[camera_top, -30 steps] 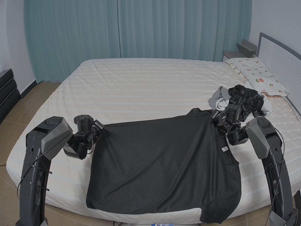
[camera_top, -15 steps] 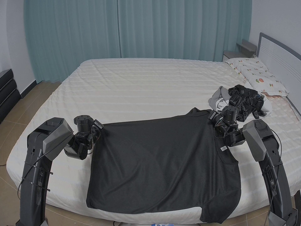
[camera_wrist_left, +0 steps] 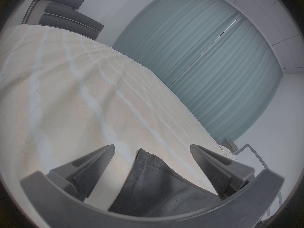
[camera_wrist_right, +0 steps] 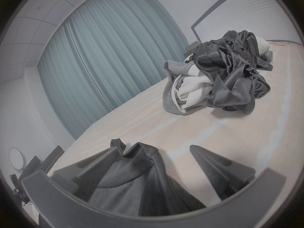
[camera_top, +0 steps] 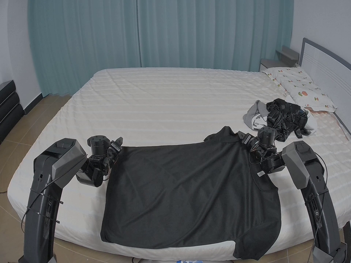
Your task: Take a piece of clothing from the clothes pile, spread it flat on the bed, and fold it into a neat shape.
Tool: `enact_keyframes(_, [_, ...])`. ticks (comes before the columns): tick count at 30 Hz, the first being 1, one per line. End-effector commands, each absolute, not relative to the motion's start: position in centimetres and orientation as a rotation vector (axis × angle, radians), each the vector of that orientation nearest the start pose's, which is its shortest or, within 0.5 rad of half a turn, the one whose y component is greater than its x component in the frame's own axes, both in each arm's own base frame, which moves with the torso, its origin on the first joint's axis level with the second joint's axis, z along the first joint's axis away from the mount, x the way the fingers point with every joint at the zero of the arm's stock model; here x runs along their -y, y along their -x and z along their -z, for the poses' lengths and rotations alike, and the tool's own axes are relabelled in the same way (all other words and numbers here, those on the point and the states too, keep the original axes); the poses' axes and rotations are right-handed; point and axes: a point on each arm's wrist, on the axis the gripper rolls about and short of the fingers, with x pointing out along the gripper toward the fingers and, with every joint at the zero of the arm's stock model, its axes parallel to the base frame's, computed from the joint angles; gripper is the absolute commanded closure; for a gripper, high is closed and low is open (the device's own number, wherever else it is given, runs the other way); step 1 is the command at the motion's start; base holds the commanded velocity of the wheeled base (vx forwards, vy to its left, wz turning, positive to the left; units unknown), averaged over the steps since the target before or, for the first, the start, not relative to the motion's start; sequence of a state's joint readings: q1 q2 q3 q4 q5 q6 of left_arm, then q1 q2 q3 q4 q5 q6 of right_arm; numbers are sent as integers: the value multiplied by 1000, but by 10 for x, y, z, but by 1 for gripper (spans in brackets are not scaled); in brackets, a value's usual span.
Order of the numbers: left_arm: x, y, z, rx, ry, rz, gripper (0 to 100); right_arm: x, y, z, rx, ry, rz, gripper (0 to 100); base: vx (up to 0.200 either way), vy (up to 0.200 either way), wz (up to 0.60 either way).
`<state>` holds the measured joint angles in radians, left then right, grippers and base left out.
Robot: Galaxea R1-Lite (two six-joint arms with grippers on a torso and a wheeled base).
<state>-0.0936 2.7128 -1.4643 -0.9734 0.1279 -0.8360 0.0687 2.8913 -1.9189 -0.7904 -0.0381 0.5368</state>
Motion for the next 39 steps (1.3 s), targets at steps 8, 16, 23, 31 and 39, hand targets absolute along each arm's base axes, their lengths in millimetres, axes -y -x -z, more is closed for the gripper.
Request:
enact_keyframes(8, [37,-458,-15,-234,852,-149,0,-12,-491,-28,-203,-541,74,0,0,0,0])
enact_keyframes(16, [42,-428,-42,-273,853,-111,0,-11,-390,-59,-286,-553,57,0,0,0,0])
enact_keyframes(23, [51,-364,-29,-448,853,-110,0,-14,-311,-66,-423,-628,-1,0,0,0,0])
enact_keyframes(31, [71,-293,-25,-561,889,-64,0,0,-269,-30,-634,-670,19,0,0,0,0])
enact_keyframes(39, [75,-281,-15,-626,913,-49,0,13,-271,6,-735,-701,83,0,-150,0,0])
